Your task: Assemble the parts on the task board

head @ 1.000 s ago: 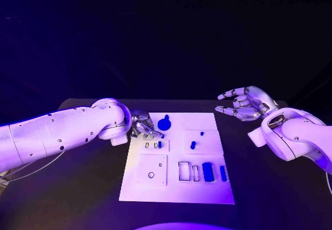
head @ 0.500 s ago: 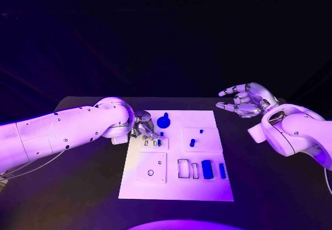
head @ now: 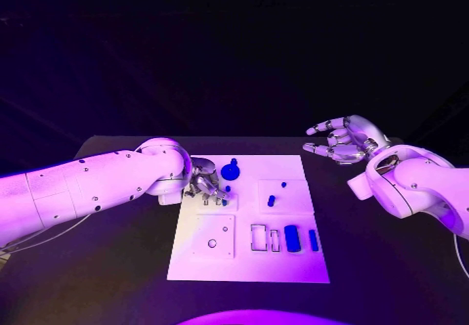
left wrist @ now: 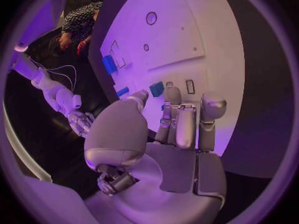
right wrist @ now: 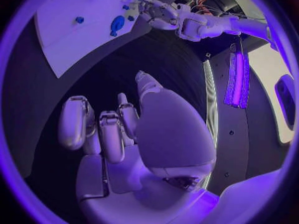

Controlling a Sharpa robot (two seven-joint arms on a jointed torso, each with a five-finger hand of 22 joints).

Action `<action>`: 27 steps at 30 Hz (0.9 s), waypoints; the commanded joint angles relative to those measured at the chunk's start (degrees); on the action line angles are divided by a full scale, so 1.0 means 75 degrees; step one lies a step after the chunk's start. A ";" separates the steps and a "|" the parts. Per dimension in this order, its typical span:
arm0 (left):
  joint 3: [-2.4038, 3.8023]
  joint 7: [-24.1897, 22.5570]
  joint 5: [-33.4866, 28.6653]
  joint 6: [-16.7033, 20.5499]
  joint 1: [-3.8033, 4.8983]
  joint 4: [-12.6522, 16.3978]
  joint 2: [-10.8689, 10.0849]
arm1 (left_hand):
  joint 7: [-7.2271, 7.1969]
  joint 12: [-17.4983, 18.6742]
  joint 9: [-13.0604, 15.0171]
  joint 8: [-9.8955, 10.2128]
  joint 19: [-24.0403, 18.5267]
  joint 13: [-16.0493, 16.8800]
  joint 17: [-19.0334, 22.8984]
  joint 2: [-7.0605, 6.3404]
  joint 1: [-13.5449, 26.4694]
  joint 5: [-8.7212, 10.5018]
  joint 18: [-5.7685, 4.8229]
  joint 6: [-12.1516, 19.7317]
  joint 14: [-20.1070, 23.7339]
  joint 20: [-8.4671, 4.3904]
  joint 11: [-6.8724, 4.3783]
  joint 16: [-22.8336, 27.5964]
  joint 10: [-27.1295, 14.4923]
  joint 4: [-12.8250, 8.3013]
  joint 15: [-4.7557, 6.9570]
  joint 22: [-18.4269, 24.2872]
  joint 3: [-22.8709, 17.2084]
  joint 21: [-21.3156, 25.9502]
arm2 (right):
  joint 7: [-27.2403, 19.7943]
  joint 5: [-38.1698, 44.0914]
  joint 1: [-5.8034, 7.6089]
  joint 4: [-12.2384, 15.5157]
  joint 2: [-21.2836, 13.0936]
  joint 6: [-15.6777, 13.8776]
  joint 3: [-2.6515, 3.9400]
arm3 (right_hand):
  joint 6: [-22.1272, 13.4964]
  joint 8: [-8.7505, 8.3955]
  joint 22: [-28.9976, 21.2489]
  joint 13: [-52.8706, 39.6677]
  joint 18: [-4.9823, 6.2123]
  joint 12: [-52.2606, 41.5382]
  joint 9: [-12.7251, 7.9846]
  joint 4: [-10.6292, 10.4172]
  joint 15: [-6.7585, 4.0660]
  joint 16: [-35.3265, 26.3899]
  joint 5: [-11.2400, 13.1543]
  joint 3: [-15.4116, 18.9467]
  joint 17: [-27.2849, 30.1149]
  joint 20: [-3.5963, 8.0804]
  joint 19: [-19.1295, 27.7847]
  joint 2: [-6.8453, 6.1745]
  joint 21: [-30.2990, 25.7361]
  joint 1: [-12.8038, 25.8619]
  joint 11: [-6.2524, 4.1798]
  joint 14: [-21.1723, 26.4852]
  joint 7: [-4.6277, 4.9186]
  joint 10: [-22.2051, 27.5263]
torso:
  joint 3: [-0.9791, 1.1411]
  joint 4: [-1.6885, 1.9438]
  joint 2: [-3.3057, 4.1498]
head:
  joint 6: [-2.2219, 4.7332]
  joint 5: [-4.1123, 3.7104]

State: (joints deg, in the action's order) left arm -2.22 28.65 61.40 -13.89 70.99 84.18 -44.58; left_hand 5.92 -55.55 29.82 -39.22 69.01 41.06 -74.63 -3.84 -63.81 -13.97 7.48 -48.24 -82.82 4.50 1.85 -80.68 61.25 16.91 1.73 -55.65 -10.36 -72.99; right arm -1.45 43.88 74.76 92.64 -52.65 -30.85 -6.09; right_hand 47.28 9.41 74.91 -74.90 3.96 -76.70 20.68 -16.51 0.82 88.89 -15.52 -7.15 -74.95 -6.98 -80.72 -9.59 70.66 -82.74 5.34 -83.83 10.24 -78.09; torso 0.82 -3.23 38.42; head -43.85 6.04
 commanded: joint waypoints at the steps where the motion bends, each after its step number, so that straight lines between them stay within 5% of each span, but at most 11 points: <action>1: -0.0021 0.0008 -0.0057 -0.0190 0.0005 -0.0034 0.0055 | -0.0035 -0.0029 0.0012 -0.0029 0.0067 0.0005 0.0004 0.0006 0.0087 0.0017 -0.0094 0.0015 -0.0044 0.0002 -0.0025 -0.0033 0.0048 0.0006 -0.0006 -0.0010 0.0036 -0.0038 | 0.0004 0.0204 0.0002 -0.0013 0.0018 0.0086 0.0005 | 0.0057 -0.0046 0.0369 -0.0149 0.0062 0.0032 -0.0009 -0.0014 0.0028 -0.0047 -0.0052 -0.0043 -0.1585 0.0004 0.0059 0.0064 -0.0049 0.0003 0.0000 -0.0711 0.0008 0.0033 | 0.0000 -0.0014 0.0007 | 0.0001 -0.0013; 27: -0.0053 -0.0004 -0.0155 -0.0103 0.0004 -0.0095 0.0153 | -0.0068 -0.0099 0.0181 -0.0114 0.0058 0.0094 -0.0011 0.0163 -0.0133 -0.0050 -0.0100 0.0075 -0.0054 0.0001 -0.0056 -0.0032 0.0079 -0.0008 0.0018 -0.0079 -0.0128 -0.0098 | 0.0071 0.0228 -0.0010 -0.0087 0.0110 0.0164 0.0003 | 0.0071 -0.0044 0.0366 -0.0159 0.0064 0.0020 -0.0008 -0.0014 0.0027 -0.0049 -0.0065 -0.0060 -0.1581 0.0005 0.0061 0.0087 -0.0057 0.0009 -0.0003 -0.0710 0.0005 0.0021 | 0.0011 -0.0004 0.0004 | -0.0036 -0.0028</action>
State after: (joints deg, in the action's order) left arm -2.62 28.71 60.74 -13.94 70.98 83.51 -43.58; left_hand 5.59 -56.05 31.05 -39.72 69.00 41.70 -74.63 -2.80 -64.40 -13.98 7.48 -47.91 -82.82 4.50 1.63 -80.68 61.48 16.84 1.73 -56.20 -10.97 -73.41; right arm -0.91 45.00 74.71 92.03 -51.88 -30.36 -6.11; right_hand 47.28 9.41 74.95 -74.94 3.96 -76.70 20.69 -16.67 0.82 88.89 -15.76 -7.31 -74.93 -6.98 -80.72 -9.59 70.42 -82.74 5.34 -83.83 10.24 -78.10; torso 0.91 -3.23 38.45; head -44.07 5.80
